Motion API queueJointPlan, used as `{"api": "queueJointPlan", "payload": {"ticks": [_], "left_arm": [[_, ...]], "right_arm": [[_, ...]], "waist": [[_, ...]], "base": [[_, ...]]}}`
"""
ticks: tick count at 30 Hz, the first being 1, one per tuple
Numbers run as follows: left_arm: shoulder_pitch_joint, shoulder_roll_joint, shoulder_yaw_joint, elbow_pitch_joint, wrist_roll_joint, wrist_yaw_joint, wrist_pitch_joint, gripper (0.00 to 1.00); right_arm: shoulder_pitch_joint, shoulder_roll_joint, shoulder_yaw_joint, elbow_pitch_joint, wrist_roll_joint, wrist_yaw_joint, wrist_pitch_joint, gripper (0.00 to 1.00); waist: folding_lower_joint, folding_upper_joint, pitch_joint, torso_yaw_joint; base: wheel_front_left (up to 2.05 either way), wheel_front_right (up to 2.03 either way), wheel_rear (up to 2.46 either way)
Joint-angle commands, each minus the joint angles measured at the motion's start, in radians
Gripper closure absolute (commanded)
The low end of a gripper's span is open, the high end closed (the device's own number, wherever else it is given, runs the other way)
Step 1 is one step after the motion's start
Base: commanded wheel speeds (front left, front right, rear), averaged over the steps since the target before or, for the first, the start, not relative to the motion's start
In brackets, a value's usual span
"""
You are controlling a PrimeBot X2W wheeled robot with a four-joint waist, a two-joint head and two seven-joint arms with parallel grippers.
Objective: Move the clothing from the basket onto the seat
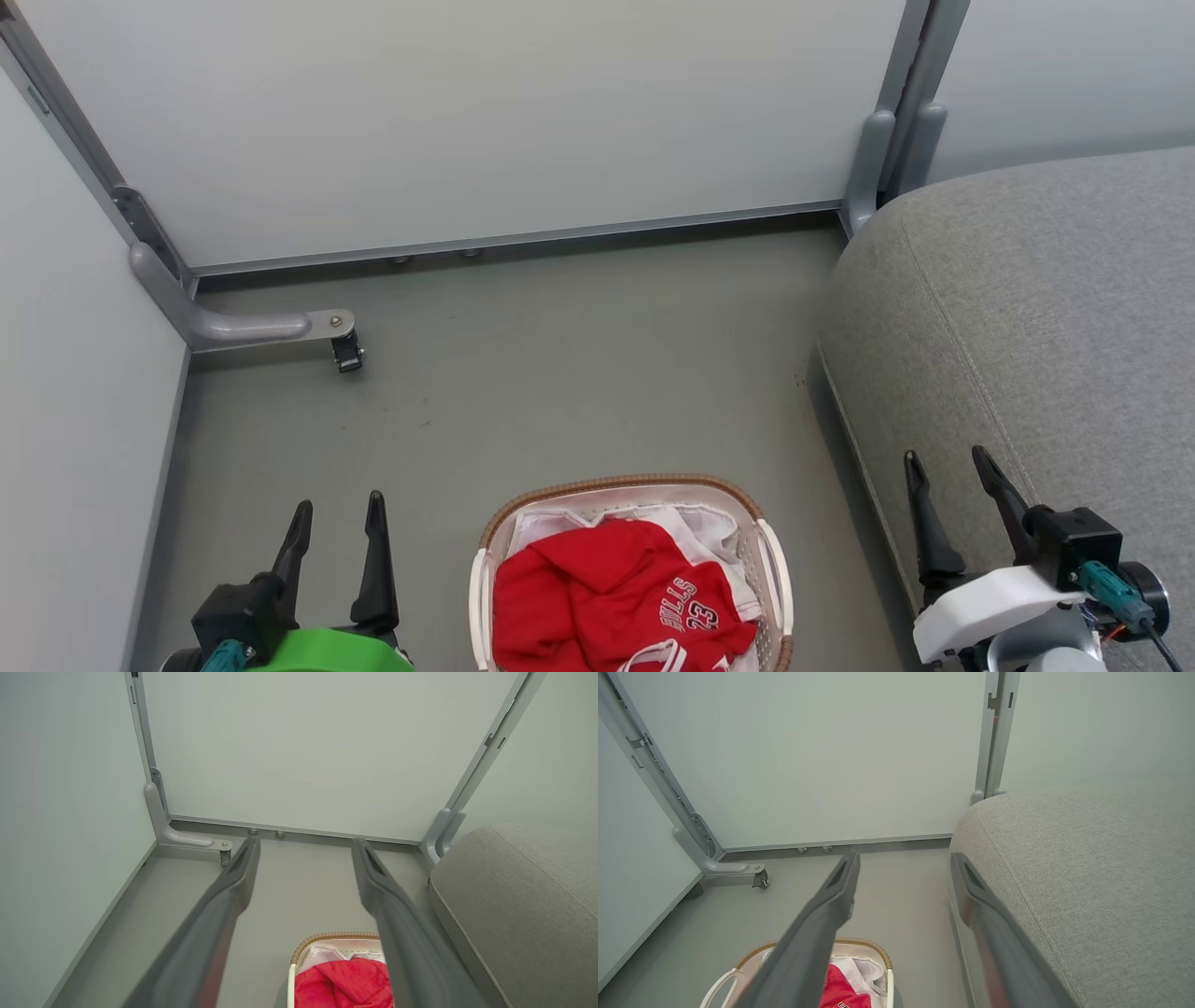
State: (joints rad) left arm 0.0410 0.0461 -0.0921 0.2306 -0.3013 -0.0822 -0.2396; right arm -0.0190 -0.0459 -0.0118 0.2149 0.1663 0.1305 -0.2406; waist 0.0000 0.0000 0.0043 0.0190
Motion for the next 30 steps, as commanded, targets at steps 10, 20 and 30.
{"api": "queueJointPlan", "payload": {"ticks": [10,20,30], "left_arm": [[0.014,0.007,-0.010,0.013,0.070,0.001,-0.026,0.00],[0.008,0.007,-0.013,0.022,0.071,-0.001,-0.025,0.00],[0.005,0.007,-0.012,0.024,0.067,0.000,-0.025,0.00]], "right_arm": [[0.011,-0.007,0.010,-0.012,-0.082,0.000,-0.026,0.00],[0.011,-0.007,0.009,-0.015,-0.086,0.000,-0.026,0.00],[0.007,-0.007,0.010,-0.015,-0.088,0.000,-0.026,0.00]], "waist": [[0.0000,0.0000,0.001,0.002],[0.0000,0.0000,0.002,0.003],[0.0000,0.0000,0.006,0.002]], "base": [[0.00,0.00,0.00],[0.00,0.00,0.00],[0.00,0.00,0.00]]}}
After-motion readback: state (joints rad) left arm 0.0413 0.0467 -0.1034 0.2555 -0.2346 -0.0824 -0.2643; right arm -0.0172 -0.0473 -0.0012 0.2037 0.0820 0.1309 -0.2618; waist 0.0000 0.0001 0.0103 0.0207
